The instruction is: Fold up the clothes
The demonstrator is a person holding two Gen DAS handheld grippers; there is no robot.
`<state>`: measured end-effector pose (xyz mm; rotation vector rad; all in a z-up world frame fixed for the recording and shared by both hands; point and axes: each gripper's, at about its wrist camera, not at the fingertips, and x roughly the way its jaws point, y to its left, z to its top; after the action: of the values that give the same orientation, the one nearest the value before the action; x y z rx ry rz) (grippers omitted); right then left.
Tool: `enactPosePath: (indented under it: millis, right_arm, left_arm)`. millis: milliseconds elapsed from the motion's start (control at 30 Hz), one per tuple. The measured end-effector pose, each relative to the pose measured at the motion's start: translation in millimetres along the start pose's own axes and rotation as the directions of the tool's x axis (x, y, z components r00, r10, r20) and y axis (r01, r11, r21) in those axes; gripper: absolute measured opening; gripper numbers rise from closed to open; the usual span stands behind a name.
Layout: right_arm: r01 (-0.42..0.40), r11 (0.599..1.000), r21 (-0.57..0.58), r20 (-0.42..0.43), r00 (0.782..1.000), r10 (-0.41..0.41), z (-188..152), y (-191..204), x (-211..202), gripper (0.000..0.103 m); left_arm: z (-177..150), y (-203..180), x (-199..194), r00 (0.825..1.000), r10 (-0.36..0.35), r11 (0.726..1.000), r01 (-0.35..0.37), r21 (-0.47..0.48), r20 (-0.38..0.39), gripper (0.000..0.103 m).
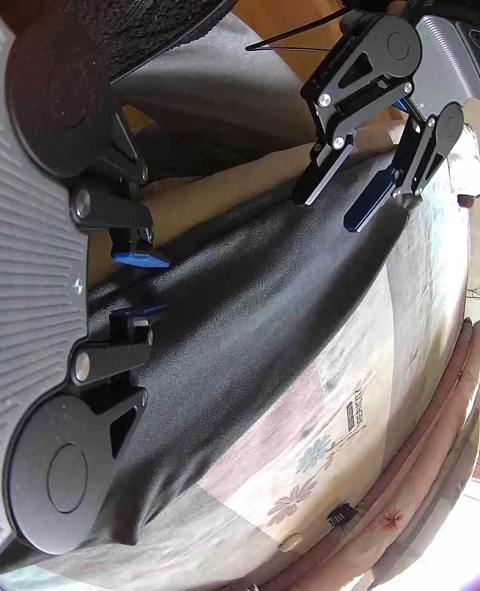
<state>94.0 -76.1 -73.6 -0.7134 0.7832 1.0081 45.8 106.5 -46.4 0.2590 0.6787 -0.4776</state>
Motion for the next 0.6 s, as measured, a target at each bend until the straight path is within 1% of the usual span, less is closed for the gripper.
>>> enactPosePath:
  millis: [33, 67, 100, 133, 300, 400, 467, 567, 600]
  right_arm:
    - [0.005, 1.0, -0.006, 0.0, 1.0, -0.005, 0.1, 0.8, 0.4, 0.023]
    - [0.004, 1.0, 0.006, 0.002, 1.0, -0.004, 0.9, -0.4, -0.8, 0.019]
    - [0.0, 1.0, 0.024, 0.013, 1.0, -0.001, 0.9, -2.3, -3.6, 0.008]
    - [-0.004, 0.999, 0.042, 0.024, 1.0, 0.003, 0.9, -4.2, -6.3, 0.006]
    - [-0.034, 0.991, 0.13, 0.074, 0.997, 0.024, -1.9, -15.4, -16.3, 0.004]
    - [-0.056, 0.982, 0.18, 0.102, 0.994, 0.037, -4.4, -22.7, -21.1, 0.004]
    - [-0.071, 0.974, 0.213, 0.122, 0.992, 0.045, -6.0, -27.6, -24.3, 0.004]
    - [-0.091, 0.964, 0.251, 0.144, 0.988, 0.056, -8.2, -34.0, -27.3, 0.002]
    - [-0.094, 0.962, 0.255, 0.149, 0.987, 0.057, -8.7, -34.8, -27.7, 0.002]
  left_arm:
    - [1.3, -4.0, 2.1, 1.0, -0.014, 1.0, 0.014, 0.013, 0.004, 0.051]
    - [3.7, -7.4, 4.7, 1.0, -0.026, 0.999, 0.026, 0.02, 0.009, 0.052]
    - [6.0, -10.7, 7.2, 0.999, -0.038, 0.999, 0.037, 0.028, 0.014, 0.052]
    - [8.5, -13.8, 10.0, 0.999, -0.049, 0.998, 0.048, 0.035, 0.018, 0.052]
    - [20.1, -24.3, 26.1, 0.996, -0.081, 0.993, 0.079, 0.086, 0.023, 0.051]
    - [24.4, -35.1, 35.9, 0.997, -0.072, 0.987, 0.07, 0.148, 0.009, 0.051]
    - [25.4, -43.2, 41.9, 0.999, -0.053, 0.978, 0.051, 0.2, 0.002, 0.051]
    - [24.5, -53.9, 50.2, 0.999, -0.035, 0.957, 0.04, 0.288, -0.022, 0.05]
    - [23.5, -57.1, 52.0, 1.0, -0.016, 0.949, 0.023, 0.316, -0.023, 0.048]
